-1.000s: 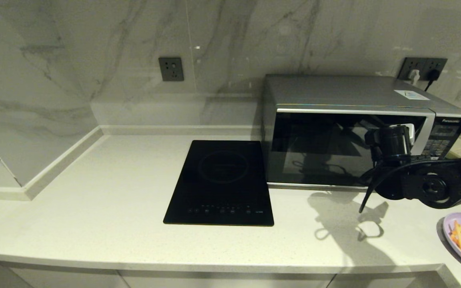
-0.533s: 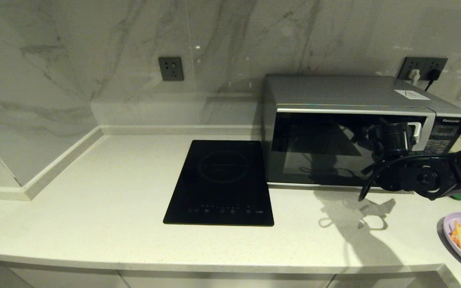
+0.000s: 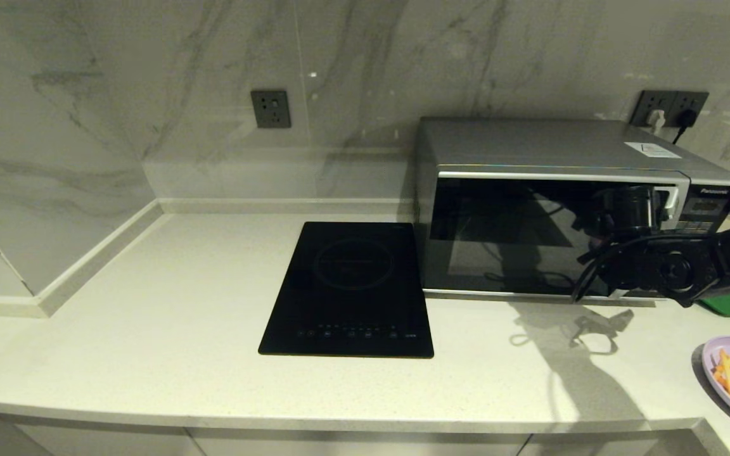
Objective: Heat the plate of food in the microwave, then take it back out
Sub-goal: Open the microwave oven
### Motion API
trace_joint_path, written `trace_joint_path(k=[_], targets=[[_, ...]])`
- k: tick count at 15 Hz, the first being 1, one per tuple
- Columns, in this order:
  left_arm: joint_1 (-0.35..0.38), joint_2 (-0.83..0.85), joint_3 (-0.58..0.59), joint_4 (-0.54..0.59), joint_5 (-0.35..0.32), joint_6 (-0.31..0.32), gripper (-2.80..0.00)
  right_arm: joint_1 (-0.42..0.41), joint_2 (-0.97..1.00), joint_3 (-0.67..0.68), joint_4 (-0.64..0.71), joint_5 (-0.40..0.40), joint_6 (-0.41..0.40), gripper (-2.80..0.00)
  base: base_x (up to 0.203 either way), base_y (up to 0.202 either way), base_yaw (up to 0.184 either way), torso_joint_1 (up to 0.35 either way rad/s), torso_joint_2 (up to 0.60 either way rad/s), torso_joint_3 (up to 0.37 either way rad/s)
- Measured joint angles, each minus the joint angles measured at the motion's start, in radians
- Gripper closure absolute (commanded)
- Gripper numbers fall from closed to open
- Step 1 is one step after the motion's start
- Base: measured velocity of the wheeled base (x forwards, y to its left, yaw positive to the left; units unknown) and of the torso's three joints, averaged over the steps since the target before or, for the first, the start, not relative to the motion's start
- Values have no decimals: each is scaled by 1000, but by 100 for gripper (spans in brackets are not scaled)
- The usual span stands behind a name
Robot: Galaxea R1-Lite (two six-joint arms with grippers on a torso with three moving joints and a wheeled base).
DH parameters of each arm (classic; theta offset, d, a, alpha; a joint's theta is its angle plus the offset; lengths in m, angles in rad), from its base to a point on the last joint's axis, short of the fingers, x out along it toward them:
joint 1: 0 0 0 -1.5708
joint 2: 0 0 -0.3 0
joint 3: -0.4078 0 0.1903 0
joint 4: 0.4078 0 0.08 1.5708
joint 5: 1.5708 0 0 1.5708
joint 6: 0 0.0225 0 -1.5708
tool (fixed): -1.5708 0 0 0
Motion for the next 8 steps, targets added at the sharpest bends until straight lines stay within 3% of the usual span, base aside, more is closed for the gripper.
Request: trace_joint_path(k=[8], targets=[[0, 0, 0, 1, 0, -1, 0, -31, 12, -9, -20, -4, 24, -280, 0, 0, 0, 0, 0, 0]])
